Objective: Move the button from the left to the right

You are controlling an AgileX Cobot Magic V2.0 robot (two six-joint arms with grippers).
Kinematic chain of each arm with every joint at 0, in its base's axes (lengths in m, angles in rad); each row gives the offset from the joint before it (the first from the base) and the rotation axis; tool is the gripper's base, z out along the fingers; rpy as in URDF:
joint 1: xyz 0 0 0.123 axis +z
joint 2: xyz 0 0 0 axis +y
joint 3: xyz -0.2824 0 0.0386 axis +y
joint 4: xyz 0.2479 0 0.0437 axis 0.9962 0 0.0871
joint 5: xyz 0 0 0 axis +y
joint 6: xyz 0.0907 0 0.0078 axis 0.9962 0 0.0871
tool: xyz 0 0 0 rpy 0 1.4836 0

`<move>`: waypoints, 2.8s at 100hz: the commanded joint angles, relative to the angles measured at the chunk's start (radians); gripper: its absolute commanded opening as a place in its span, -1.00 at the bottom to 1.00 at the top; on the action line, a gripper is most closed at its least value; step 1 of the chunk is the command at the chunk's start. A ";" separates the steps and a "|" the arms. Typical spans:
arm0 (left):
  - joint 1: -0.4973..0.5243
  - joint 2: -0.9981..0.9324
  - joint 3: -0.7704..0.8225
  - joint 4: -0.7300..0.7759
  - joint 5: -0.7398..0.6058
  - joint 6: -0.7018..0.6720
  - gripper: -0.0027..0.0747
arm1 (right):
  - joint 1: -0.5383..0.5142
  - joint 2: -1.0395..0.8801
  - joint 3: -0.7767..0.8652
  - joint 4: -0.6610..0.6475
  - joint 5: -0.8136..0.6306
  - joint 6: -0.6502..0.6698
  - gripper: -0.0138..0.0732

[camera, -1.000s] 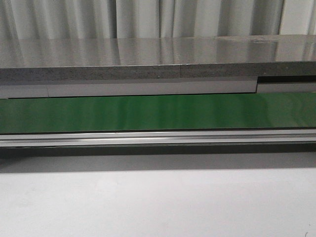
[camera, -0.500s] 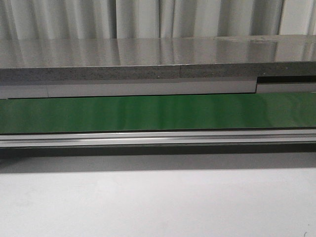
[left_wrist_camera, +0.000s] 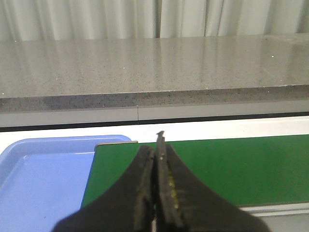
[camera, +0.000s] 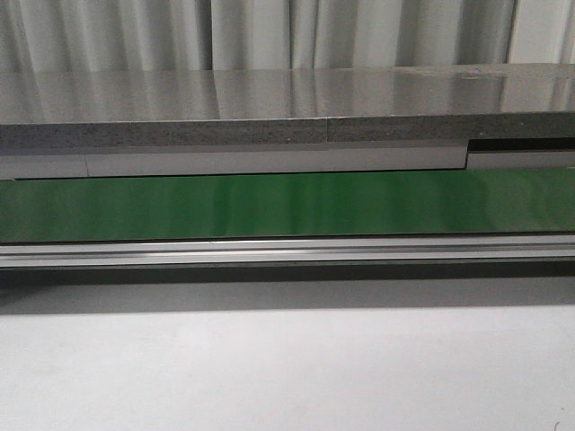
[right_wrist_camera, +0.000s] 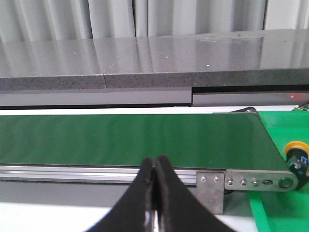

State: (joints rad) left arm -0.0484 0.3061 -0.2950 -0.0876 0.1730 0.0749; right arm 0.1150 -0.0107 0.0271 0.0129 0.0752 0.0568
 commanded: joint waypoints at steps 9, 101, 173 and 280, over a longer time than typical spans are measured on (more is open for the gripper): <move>-0.007 0.005 -0.026 -0.012 -0.086 0.000 -0.98 | -0.008 -0.020 -0.014 -0.013 -0.090 0.001 -0.84; -0.007 0.005 0.010 -0.009 -0.092 0.000 -0.98 | -0.008 -0.020 -0.014 -0.013 -0.090 0.001 -0.84; -0.003 -0.340 0.261 0.093 -0.183 -0.010 -0.98 | -0.008 -0.019 -0.014 -0.013 -0.090 0.001 -0.84; -0.003 -0.342 0.348 0.097 -0.322 -0.011 -0.98 | -0.008 -0.019 -0.014 -0.013 -0.090 0.001 -0.84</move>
State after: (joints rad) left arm -0.0484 -0.0041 -0.0048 0.0093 -0.0685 0.0711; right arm 0.1150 -0.0107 0.0271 0.0129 0.0720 0.0611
